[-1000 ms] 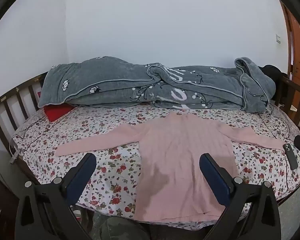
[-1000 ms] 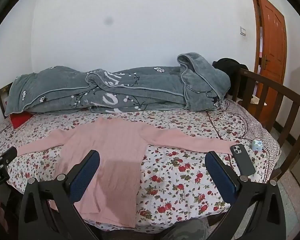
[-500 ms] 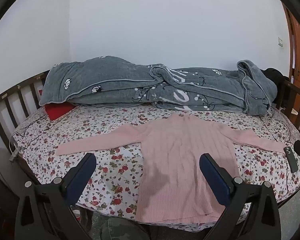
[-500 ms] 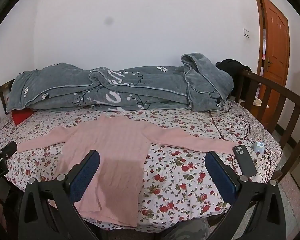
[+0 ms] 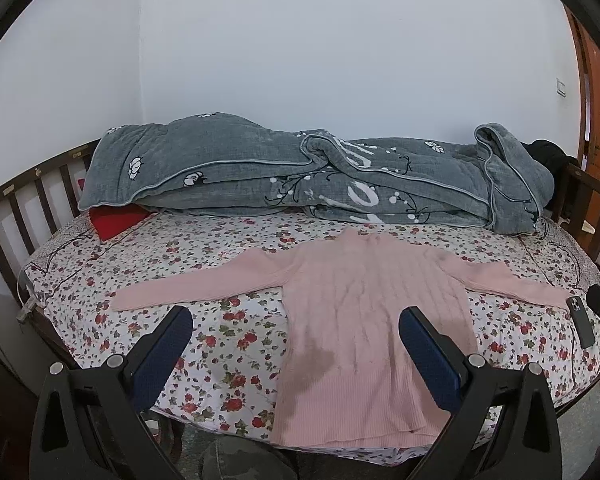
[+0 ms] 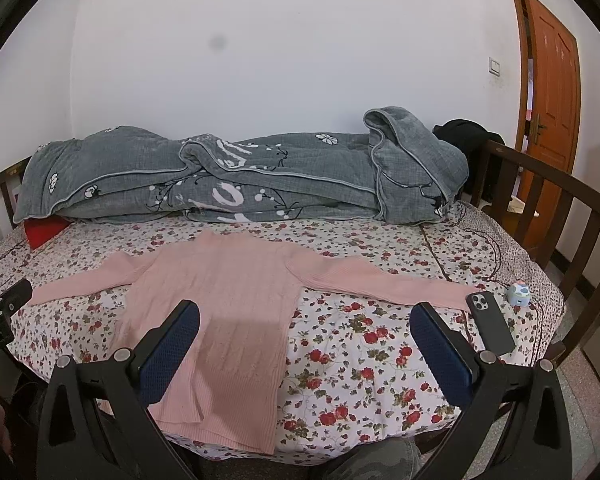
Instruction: Fold small clothes
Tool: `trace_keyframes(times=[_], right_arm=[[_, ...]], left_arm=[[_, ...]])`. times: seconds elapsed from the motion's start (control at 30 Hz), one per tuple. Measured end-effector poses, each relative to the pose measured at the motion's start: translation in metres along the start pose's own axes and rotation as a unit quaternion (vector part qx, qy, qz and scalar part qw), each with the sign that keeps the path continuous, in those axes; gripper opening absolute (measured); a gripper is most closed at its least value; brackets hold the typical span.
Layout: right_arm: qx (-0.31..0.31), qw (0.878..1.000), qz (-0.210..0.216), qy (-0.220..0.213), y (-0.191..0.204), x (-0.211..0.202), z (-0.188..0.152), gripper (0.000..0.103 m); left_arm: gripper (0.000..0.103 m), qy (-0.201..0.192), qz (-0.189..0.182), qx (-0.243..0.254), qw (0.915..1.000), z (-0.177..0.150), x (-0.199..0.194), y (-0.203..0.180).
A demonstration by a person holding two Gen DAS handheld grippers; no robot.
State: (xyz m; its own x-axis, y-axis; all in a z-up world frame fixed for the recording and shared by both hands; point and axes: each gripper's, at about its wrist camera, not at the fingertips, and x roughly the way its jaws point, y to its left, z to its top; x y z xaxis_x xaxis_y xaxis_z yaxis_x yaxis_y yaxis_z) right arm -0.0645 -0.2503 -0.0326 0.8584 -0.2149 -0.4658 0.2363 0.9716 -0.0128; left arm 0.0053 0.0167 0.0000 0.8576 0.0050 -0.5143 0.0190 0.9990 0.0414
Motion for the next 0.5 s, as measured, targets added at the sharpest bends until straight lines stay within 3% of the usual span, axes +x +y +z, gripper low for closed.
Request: trace_keyframes(times=[0.5], right_arm=[[-0.001, 1.000, 0.002, 0.001, 0.0001, 0.0020, 0.0003, 0.103]], left_arm=[[0.103, -0.002, 0.001, -0.001, 1.0000, -0.0024, -0.0010, 0.0001]])
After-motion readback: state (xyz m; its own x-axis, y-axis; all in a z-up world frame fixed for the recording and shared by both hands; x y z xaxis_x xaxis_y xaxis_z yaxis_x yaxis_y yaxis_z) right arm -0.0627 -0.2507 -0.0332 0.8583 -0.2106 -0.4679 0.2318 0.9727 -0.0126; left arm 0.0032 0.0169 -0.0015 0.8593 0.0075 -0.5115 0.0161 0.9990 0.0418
